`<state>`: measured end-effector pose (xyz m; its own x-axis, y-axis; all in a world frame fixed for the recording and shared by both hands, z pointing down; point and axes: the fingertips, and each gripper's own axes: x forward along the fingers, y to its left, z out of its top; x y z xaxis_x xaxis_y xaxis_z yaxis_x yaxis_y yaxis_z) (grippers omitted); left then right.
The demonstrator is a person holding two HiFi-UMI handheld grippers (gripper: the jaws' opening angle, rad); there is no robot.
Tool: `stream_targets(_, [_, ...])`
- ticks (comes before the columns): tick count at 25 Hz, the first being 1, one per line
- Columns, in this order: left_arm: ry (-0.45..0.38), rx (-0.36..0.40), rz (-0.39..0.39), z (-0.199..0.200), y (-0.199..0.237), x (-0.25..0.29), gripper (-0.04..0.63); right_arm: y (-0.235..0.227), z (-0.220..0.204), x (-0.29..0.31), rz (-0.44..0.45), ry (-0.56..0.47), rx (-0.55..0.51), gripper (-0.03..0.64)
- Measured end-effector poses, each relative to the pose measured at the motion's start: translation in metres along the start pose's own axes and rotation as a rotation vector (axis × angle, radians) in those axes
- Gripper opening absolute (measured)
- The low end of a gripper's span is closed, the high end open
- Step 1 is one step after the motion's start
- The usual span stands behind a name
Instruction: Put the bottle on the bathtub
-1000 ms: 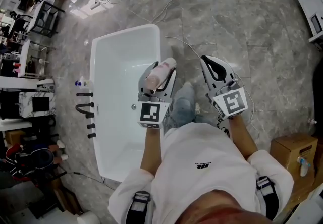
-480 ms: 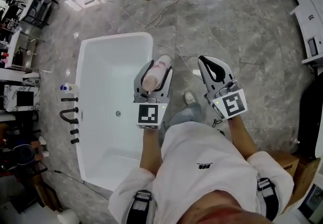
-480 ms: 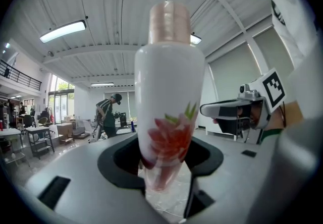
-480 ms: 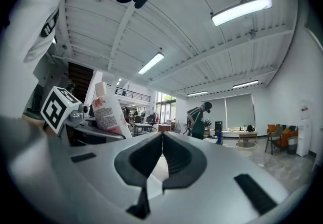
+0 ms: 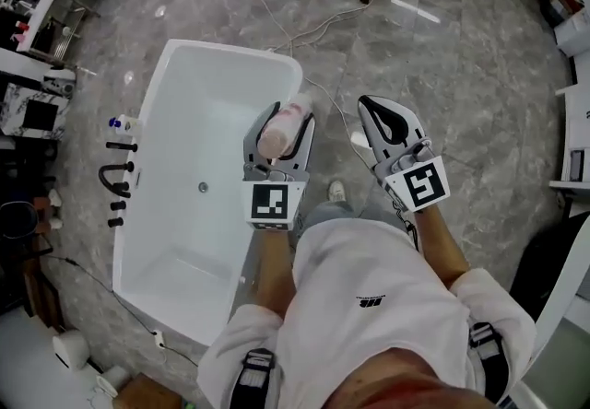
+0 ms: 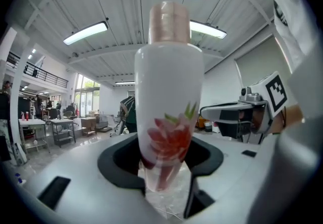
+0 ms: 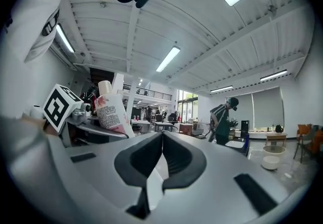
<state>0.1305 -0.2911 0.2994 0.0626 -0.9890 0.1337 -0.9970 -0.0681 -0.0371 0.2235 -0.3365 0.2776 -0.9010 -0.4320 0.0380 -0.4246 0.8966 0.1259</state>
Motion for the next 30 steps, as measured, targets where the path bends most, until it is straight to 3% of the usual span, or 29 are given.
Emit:
stream_targets(17, [0.064,-0.095,0.442,-0.036,0.169,-0.020,0.227,0.067,-0.006,0.193,0.467,-0.019,-0.004,-0.005])
stream_targets(30, [0.112,-0.144,0.730,-0.076,0.340,0.004,0.227,0.124,-0.036,0.391,0.815,0.012,0.023,-0.005])
